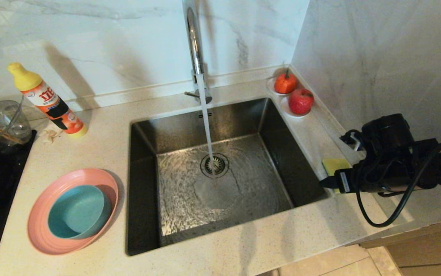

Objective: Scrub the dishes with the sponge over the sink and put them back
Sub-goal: Pick up a bowl and the sponge

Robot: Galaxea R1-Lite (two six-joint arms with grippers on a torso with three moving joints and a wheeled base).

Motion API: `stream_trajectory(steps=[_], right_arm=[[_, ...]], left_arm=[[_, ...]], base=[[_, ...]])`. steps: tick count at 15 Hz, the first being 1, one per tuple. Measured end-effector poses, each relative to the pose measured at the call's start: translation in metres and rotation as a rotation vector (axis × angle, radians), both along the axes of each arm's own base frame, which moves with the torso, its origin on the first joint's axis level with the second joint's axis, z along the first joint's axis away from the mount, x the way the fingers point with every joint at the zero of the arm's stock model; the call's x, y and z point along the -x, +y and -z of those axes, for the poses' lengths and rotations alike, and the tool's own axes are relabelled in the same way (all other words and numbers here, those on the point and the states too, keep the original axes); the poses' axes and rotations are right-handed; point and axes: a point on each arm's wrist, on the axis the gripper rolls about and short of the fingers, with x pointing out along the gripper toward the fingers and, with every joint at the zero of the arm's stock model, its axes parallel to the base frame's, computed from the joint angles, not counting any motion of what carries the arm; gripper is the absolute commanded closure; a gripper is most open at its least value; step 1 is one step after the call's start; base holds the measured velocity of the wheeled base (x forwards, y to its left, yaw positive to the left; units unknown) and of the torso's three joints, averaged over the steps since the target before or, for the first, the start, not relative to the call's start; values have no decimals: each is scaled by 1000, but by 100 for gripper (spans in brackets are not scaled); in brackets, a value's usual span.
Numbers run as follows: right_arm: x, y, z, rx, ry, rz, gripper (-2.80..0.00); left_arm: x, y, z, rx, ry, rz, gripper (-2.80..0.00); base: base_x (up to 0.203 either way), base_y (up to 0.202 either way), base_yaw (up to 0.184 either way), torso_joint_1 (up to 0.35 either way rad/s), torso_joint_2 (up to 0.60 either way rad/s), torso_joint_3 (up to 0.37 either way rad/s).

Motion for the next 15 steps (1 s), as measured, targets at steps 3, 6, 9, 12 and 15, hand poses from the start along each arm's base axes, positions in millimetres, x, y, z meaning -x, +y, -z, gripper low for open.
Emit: stream_trajectory(steps=[3,6,9,12,15], right_arm=[[-1,0,0,5,-1,-2,0],[-2,1,1,9,0,0,0],[-2,1,3,15,5,-3,0],[2,2,2,18,19,-8,0],[14,6,-10,17,13,-32,0]], left_arm=[[0,0,0,0,0,0,0],[0,0,0,0,0,0,0],[0,0,0,0,0,0,0],[0,0,0,0,0,0,0],[0,0,0,0,0,0,0]], base=[[0,0,0,0,0,0],[0,0,0,0,0,0],[0,0,0,0,0,0],[0,0,0,0,0,0],[0,0,0,0,0,0]])
